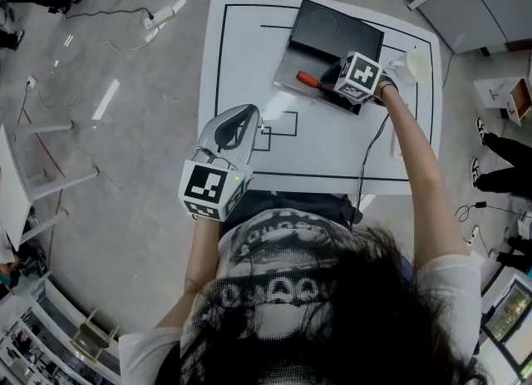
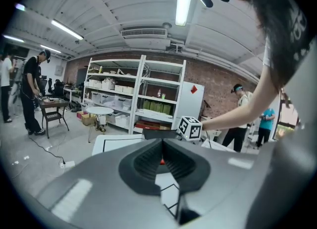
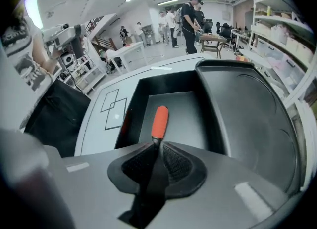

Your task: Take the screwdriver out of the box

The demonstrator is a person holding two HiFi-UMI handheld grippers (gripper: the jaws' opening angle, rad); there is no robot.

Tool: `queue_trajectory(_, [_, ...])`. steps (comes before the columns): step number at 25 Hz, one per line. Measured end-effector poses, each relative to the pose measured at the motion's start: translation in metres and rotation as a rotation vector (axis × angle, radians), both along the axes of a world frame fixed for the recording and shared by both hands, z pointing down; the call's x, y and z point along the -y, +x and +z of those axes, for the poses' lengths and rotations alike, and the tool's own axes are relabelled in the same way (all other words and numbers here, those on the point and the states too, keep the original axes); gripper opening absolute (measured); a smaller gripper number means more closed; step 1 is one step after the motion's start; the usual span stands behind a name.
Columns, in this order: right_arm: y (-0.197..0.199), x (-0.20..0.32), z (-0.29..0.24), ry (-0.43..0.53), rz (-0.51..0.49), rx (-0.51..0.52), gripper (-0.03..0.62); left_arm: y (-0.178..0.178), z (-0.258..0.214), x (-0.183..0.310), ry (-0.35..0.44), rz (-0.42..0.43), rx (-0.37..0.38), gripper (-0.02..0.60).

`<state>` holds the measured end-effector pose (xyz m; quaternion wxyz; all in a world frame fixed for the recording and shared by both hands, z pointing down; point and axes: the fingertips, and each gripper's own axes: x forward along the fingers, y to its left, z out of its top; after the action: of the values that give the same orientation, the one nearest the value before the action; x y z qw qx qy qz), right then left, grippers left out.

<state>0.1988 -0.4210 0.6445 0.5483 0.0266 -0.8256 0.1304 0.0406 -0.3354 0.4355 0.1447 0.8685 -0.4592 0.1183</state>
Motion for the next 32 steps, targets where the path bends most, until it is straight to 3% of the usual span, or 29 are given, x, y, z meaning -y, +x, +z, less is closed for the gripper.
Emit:
queue_trajectory(3, [-0.004, -0.015, -0.001, -0.076, -0.007, 0.020, 0.157, 0.001, 0.001, -0.002, -0.003, 0.000, 0.001, 0.000])
queue_trajectory(4, [-0.004, -0.018, 0.002, -0.073, -0.016, 0.002, 0.158, 0.001, 0.002, -0.003, -0.006, -0.002, 0.003, 0.000])
queue_trajectory(6, [-0.003, -0.016, 0.010, -0.006, -0.037, -0.058, 0.133, 0.000, 0.004, -0.003, -0.012, -0.009, 0.006, 0.000])
queue_trajectory(8, [-0.002, -0.010, 0.012, 0.080, -0.059, -0.100, 0.063, -0.001, 0.004, -0.002, -0.013, -0.016, 0.006, 0.000])
queue_trajectory(11, [-0.003, -0.009, 0.014, 0.132, -0.062, -0.106, 0.061, -0.004, 0.003, -0.001, -0.009, -0.029, 0.000, 0.000])
queue_trajectory(20, [-0.002, -0.010, 0.011, 0.159, 0.012, -0.071, 0.060, 0.004, 0.001, -0.008, -0.006, -0.033, 0.002, 0.000])
queue_trajectory(32, [-0.002, -0.008, -0.020, 0.169, 0.162, 0.111, 0.060, 0.022, 0.005, -0.030, -0.016, -0.097, 0.026, 0.000])
